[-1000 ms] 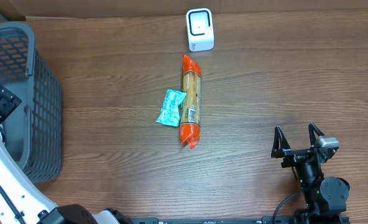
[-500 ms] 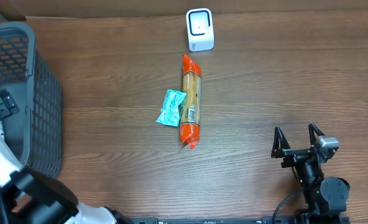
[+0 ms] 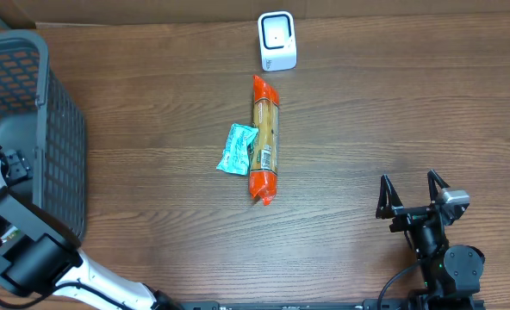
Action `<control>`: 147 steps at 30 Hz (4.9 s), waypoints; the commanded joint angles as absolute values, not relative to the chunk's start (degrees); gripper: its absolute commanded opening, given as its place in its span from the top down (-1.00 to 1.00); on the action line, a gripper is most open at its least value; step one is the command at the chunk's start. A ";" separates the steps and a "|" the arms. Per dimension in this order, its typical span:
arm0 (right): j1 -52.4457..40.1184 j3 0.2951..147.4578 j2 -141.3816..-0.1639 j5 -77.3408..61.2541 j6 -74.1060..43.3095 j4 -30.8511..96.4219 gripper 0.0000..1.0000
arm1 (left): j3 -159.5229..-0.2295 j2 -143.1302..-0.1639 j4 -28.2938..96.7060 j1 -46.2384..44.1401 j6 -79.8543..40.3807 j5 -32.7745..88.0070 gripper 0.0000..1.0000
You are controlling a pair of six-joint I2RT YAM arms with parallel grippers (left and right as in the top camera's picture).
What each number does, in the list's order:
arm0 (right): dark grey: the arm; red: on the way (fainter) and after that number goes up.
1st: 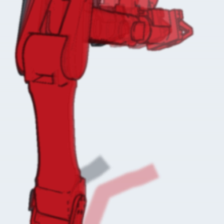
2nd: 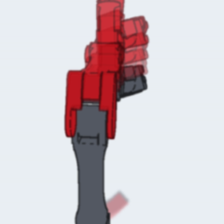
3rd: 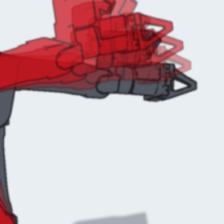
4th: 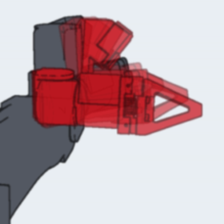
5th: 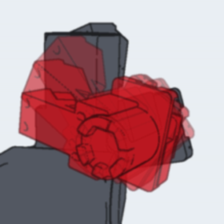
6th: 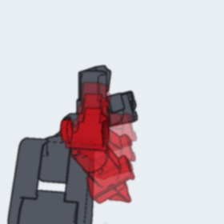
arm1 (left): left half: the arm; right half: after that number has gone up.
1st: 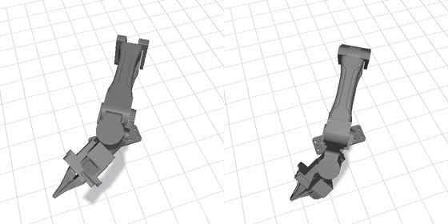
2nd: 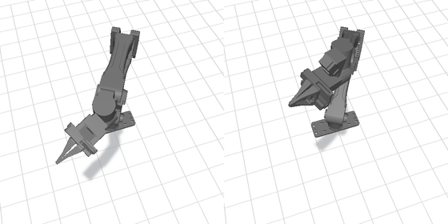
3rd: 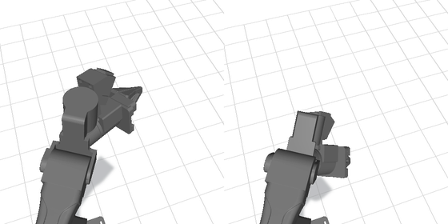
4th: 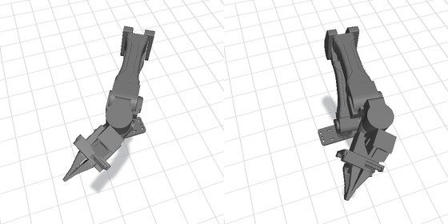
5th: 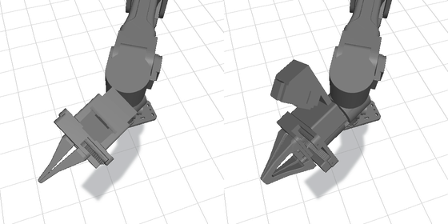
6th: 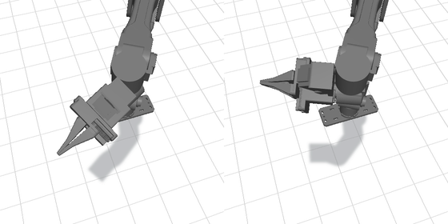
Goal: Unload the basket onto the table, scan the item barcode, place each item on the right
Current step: 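Reach the left gripper into the basket and grasp the white tube, then carry the white tube out and place it left of the green packet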
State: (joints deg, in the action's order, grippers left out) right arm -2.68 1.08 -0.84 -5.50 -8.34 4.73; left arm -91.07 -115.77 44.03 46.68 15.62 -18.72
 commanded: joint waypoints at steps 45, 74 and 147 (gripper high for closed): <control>-2.94 0.47 -0.16 -4.75 -8.56 4.45 -1.00 | -90.54 -121.73 43.22 49.25 8.60 -17.21 0.92; -2.94 0.47 -0.16 -4.75 -8.56 4.45 -1.00 | -90.59 -81.52 50.59 37.34 -9.89 4.47 0.92; -2.94 0.49 -0.16 -4.75 -8.56 4.45 -1.00 | -119.00 -84.90 82.78 19.07 -18.37 1.17 -1.00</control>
